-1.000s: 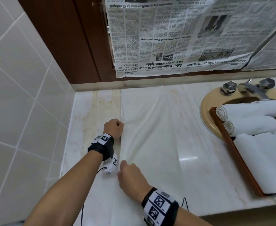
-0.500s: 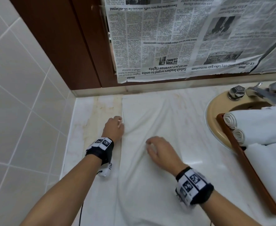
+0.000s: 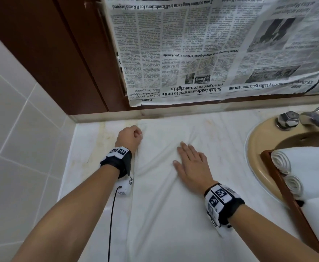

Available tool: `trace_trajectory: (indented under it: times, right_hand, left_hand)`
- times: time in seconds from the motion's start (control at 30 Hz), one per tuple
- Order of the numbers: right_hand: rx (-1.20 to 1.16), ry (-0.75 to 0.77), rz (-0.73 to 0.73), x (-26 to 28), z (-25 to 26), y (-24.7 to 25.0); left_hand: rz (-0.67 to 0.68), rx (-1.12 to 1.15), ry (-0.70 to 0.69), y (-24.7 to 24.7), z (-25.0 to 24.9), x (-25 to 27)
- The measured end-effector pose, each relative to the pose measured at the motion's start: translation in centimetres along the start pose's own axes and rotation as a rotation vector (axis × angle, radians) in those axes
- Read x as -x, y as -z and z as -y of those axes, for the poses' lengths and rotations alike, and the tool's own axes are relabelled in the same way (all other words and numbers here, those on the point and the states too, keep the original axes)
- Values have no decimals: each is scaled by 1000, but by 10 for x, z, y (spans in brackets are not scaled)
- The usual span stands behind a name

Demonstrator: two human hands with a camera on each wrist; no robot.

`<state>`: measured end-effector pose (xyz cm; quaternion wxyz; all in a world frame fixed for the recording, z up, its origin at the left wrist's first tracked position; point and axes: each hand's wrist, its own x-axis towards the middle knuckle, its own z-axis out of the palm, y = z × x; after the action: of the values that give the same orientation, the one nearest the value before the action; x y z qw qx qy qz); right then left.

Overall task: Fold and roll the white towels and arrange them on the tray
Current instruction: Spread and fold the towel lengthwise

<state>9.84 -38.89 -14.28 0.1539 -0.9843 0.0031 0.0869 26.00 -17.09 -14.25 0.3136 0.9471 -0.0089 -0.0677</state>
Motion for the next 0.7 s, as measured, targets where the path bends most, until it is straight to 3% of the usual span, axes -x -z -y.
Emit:
trace_trajectory:
  times: [0.17, 0.4, 0.47, 0.57, 0.7]
  right_hand:
    - [4, 30, 37, 5, -8, -6]
    - [-74, -55, -55, 5, -19, -2]
    - [-41, -56, -75, 1, -21, 0]
    - [-14, -39, -26, -10, -22, 5]
    - [94, 72, 76, -30, -18, 6]
  left_hand:
    - [-111, 116, 117, 3, -3, -8]
    - [-56, 138, 128, 5, -5, -11]
    - [-56, 134, 71, 5, -7, -1]
    - [-66, -54, -95, -1, -15, 27]
    - [188, -353, -224, -26, -27, 57]
